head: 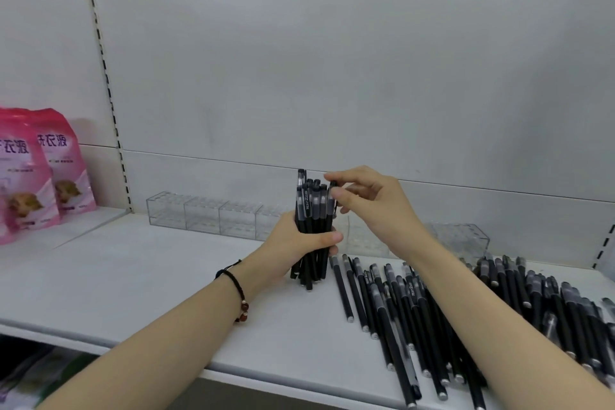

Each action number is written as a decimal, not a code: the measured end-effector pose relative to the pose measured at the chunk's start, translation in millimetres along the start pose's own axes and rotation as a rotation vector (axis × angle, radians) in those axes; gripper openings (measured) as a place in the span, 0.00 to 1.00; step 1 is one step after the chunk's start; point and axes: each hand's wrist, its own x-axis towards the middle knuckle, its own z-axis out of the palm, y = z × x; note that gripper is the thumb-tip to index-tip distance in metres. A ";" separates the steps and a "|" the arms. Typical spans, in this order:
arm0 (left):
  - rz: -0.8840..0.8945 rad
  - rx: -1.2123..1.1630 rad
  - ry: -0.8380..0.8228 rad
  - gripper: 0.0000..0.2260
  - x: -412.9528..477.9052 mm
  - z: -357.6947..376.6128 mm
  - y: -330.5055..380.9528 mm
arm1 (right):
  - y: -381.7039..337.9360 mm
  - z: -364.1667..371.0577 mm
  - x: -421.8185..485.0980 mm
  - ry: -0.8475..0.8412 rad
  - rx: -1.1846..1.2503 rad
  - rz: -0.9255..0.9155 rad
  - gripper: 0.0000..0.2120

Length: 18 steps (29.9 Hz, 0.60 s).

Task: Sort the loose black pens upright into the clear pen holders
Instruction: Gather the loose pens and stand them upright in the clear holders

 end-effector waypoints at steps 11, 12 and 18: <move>-0.070 0.097 -0.034 0.07 -1.9 1.7 -6.4 | 6.5 -11.6 -6.2 0.108 -0.043 0.043 0.08; -0.058 0.109 -0.019 0.09 -1.2 1.2 -6.4 | 8.7 -11.5 -6.0 0.117 -0.066 0.049 0.08; -0.069 0.260 0.098 0.11 1.5 -2.0 -5.2 | 28.3 -10.6 -7.2 0.126 -0.422 0.135 0.10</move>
